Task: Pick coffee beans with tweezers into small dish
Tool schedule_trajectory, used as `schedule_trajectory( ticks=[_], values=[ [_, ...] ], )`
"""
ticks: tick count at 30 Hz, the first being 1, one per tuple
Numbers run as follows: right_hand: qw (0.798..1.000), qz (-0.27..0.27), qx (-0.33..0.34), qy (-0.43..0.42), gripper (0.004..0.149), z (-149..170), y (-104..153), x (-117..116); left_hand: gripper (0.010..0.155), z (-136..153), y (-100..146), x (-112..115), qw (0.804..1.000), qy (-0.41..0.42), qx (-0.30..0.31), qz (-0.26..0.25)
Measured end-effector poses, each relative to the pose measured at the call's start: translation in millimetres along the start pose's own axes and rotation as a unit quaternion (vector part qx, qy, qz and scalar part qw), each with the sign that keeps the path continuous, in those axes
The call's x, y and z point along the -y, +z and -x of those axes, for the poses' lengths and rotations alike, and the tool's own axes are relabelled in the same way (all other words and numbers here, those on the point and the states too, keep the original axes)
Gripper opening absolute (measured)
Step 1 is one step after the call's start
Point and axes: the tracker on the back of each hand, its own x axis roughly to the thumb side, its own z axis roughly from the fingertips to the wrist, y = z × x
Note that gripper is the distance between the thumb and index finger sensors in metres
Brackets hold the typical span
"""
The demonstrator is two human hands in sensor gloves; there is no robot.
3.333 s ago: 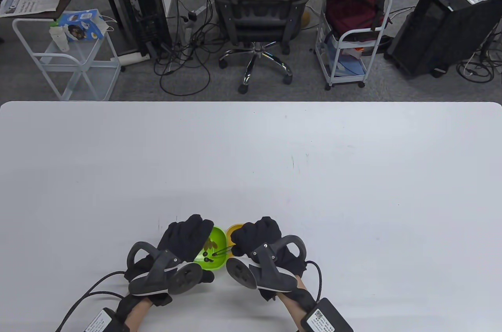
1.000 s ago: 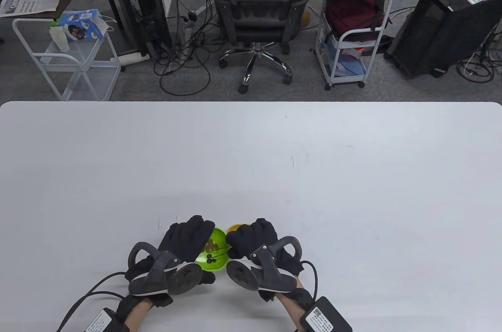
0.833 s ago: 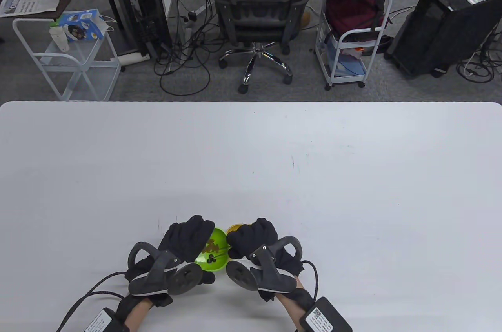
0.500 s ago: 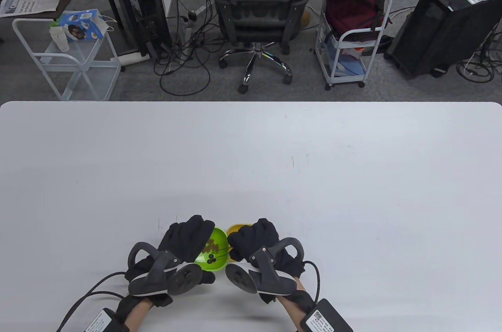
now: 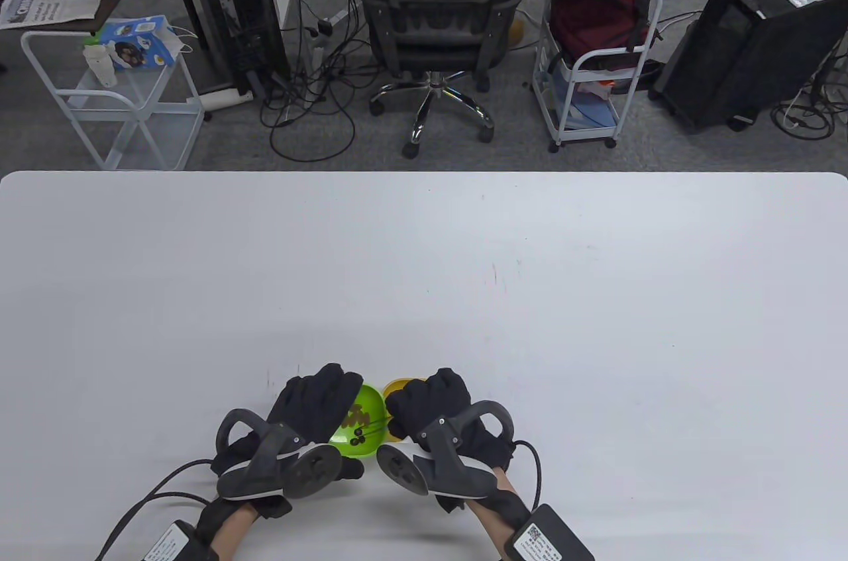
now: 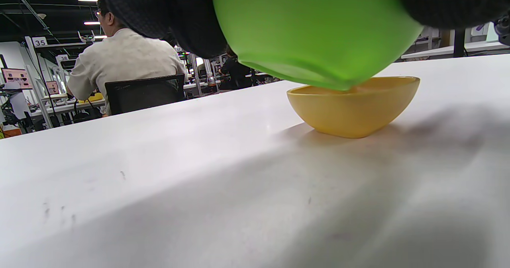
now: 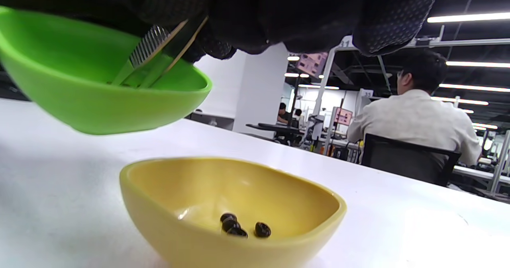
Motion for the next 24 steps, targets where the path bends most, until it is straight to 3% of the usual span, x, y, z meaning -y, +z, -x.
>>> schedule_trajectory(
  ticks=[13, 24],
  values=[
    [0.992, 0.033, -0.088, -0.084, 0.043, 43.6, 11.2, 20.5, 0.110, -0.1, 0.6, -0.4, 1.000, 0.002, 0.000, -0.005],
    [0.983, 0.013, -0.144, -0.111, 0.043, 71.7, 15.8, 12.2, 0.110, 0.5, 1.3, -0.7, 1.000, 0.003, 0.000, -0.005]
  ],
)
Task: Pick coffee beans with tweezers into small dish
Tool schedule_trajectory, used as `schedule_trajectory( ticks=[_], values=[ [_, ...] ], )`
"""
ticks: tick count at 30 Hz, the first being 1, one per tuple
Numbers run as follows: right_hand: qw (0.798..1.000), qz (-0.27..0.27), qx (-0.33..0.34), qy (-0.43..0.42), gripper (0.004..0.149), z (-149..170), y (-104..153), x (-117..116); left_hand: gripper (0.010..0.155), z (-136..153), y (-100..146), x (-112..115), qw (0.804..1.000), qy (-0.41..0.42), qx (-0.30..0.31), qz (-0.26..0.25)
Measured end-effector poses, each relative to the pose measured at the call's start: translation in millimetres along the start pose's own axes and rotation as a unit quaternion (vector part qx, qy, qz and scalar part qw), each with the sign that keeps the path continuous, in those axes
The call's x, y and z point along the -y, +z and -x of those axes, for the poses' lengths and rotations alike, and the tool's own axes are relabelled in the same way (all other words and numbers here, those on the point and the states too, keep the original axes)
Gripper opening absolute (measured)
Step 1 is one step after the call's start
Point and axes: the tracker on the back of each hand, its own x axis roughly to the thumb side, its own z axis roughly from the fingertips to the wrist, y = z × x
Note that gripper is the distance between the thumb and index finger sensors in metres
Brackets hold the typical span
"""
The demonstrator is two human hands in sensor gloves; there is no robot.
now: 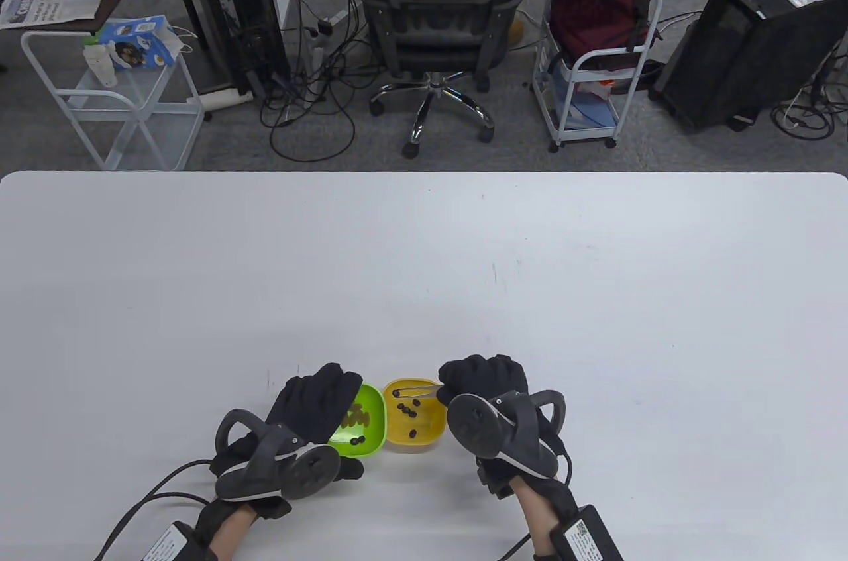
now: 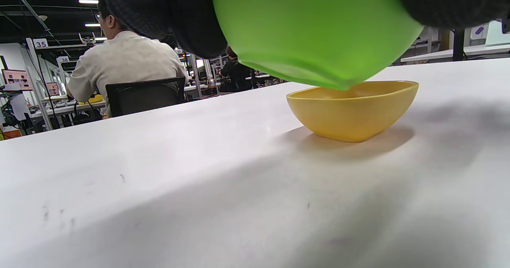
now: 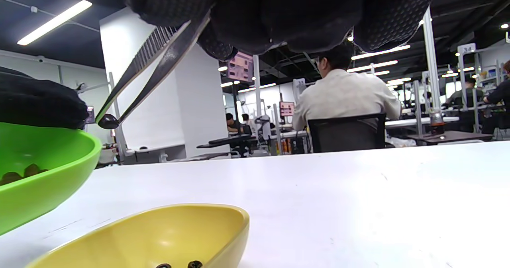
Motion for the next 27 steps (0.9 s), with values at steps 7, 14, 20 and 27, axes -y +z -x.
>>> schedule_trajectory(
  ticks=[7, 14, 20, 27],
  values=[
    [1.000, -0.005, -0.003, -0.014, 0.043, 3.0, 0.3, 0.9, 0.110, 0.5, 0.1, 0.0, 1.000, 0.001, -0.001, 0.000],
    [0.999, 0.021, 0.037, 0.000, 0.044, -13.4, 4.8, 7.0, 0.110, 0.8, 0.0, -0.2, 1.000, 0.000, -0.001, 0.001],
    [0.997, 0.014, 0.071, 0.012, 0.044, -30.8, 8.1, 3.2, 0.111, 0.9, 0.0, -0.6, 1.000, -0.002, -0.001, 0.000],
    [0.993, -0.006, 0.110, 0.043, 0.044, -50.1, 11.0, -8.8, 0.111, 0.8, -0.1, -0.6, 1.000, -0.004, -0.001, -0.001]
  ],
)
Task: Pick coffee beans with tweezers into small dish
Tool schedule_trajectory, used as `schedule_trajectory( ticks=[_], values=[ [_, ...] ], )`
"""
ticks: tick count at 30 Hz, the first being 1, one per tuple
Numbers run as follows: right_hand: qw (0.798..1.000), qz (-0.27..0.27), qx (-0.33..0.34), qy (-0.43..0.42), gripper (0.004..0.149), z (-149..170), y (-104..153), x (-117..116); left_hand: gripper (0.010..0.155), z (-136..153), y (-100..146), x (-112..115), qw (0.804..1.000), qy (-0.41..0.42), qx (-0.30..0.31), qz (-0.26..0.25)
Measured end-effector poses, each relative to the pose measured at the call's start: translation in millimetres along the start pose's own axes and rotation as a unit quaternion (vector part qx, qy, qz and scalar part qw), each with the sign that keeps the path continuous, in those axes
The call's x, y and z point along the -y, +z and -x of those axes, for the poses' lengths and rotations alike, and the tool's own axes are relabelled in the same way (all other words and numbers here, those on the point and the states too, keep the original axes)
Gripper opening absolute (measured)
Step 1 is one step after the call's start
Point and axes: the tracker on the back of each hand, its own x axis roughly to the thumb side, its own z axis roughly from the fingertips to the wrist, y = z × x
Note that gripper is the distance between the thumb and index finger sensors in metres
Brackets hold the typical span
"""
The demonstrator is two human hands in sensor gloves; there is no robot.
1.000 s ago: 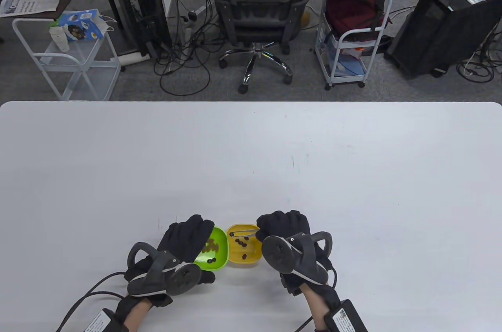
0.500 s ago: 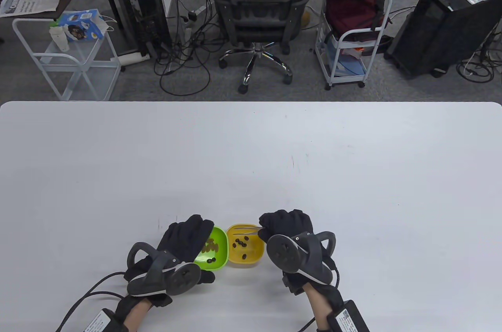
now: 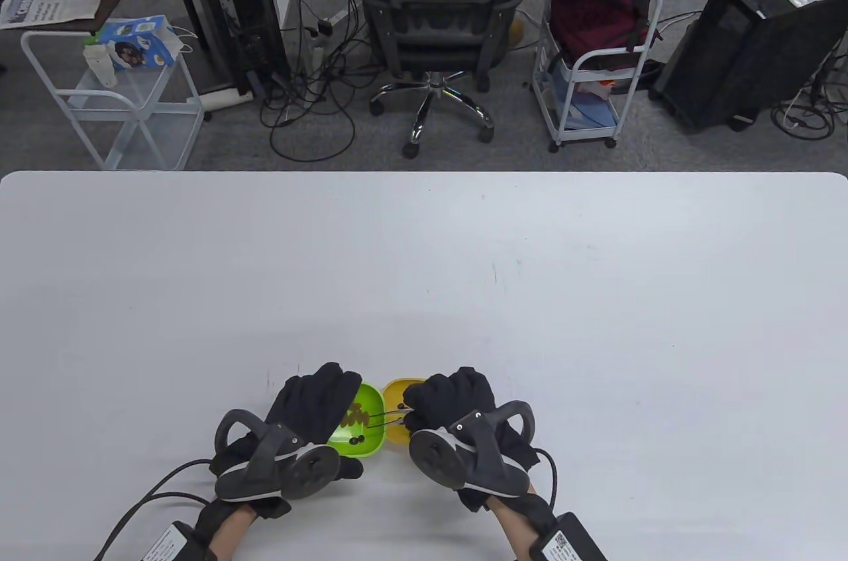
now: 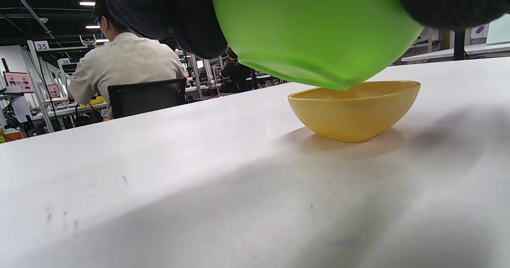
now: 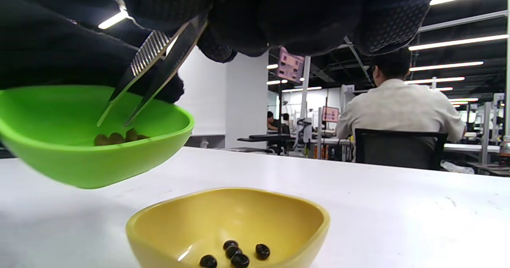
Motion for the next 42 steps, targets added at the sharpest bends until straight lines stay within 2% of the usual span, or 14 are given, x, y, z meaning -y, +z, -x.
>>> schedule_trajectory(
  ticks=[6, 23, 42],
  values=[
    [1.000, -0.017, 0.017, 0.011, 0.044, -11.0, -0.7, -7.6, 0.111, -0.5, 0.3, -0.2, 1.000, -0.003, 0.000, -0.001],
    [0.997, -0.017, 0.040, 0.068, 0.043, -22.2, -1.4, -10.8, 0.111, -2.5, 0.4, -0.7, 1.000, -0.010, 0.002, -0.003],
    [0.996, -0.025, 0.041, 0.070, 0.042, -23.1, -5.7, -13.1, 0.111, -1.8, 0.6, -1.1, 1.000, -0.007, 0.000, -0.006]
  ],
)
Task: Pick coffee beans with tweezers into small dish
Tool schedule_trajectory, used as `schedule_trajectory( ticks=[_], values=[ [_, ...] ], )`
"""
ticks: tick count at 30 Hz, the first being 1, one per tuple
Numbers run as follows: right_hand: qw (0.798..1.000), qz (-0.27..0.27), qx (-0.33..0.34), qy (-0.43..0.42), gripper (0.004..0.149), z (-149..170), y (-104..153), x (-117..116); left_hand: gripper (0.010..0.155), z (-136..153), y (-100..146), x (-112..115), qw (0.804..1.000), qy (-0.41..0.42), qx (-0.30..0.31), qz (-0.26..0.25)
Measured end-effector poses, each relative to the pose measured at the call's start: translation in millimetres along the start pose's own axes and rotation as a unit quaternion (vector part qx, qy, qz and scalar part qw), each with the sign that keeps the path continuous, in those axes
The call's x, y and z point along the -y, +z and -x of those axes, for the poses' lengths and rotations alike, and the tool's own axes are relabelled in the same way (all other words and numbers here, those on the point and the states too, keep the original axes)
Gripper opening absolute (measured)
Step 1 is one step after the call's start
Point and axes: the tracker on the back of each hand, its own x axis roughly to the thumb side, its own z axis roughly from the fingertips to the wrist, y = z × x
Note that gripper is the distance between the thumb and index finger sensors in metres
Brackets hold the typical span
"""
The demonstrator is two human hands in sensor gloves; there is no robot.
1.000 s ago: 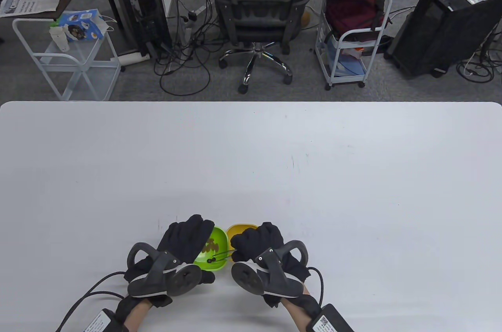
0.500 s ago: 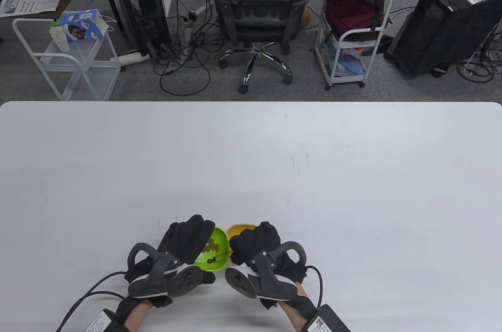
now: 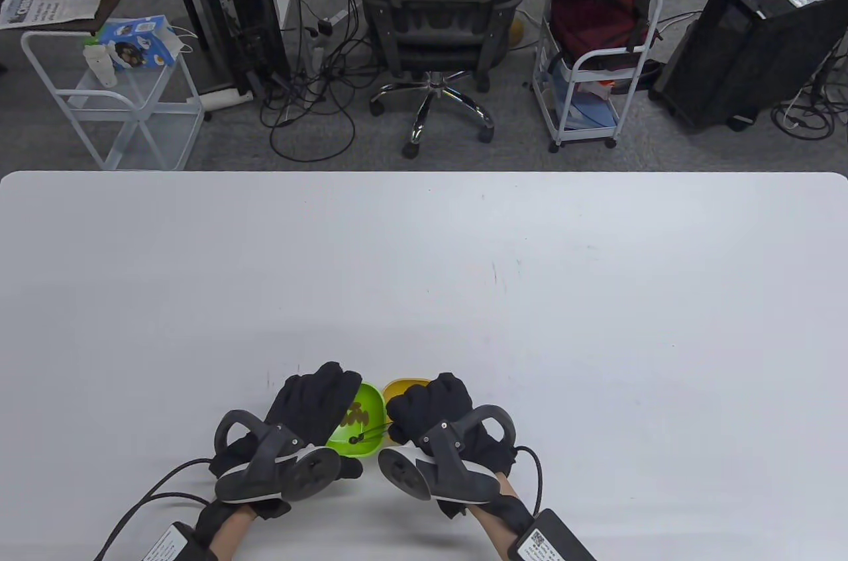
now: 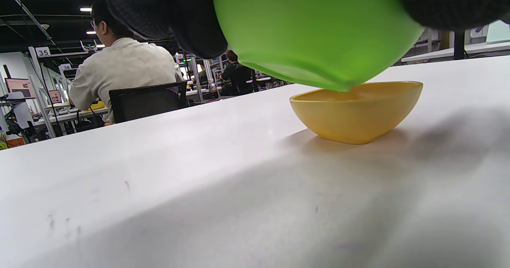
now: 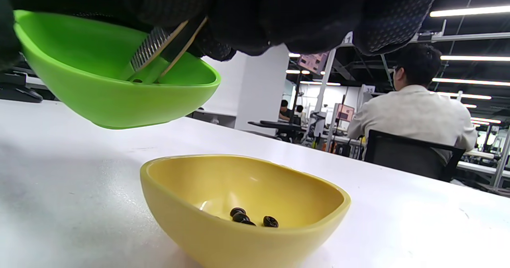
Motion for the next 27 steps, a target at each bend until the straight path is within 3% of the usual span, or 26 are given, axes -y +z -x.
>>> schedule_trajectory(
  ticks=[15, 27],
  values=[
    [1.000, -0.012, 0.002, 0.002, 0.042, 0.6, -5.5, -2.1, 0.111, 1.3, 0.9, -0.3, 1.000, -0.001, -0.005, -0.002],
    [0.998, 0.013, -0.043, -0.050, 0.042, 25.7, -2.3, 10.8, 0.111, 2.2, 1.2, -0.5, 1.000, -0.001, -0.007, -0.004]
  ],
)
